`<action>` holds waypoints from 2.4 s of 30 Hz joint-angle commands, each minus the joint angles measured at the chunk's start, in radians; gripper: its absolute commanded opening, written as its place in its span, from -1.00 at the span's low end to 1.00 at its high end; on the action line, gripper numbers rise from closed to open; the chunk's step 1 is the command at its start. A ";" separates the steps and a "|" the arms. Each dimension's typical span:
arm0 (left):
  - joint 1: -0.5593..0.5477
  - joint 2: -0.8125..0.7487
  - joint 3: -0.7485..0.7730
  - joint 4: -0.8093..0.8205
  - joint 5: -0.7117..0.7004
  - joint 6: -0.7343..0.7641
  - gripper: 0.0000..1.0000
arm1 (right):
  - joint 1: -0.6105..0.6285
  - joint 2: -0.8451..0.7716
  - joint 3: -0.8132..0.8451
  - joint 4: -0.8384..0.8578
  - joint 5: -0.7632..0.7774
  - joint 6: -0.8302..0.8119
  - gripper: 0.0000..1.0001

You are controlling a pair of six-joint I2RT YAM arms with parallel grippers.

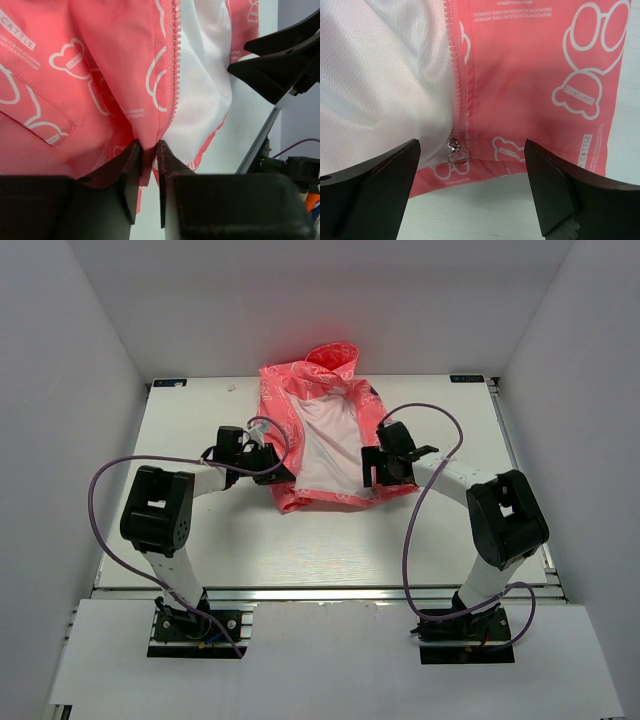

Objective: Zip up the jacket

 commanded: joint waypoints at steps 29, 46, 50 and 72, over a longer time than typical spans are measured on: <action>-0.001 -0.368 0.239 -0.512 -0.254 0.097 -0.68 | -0.021 0.112 0.033 -0.014 -0.026 0.028 -0.02; -0.339 -0.367 0.394 -0.405 -0.060 0.070 -0.78 | -0.021 0.097 0.012 0.047 -0.144 0.059 -1.00; -0.395 -0.142 0.365 -0.344 0.032 0.039 -0.91 | -0.021 0.092 0.006 0.048 -0.148 0.057 -1.00; -0.278 0.296 0.213 -0.368 -0.174 0.053 -1.00 | -0.182 -0.208 -0.054 -0.071 -0.014 -0.012 -0.85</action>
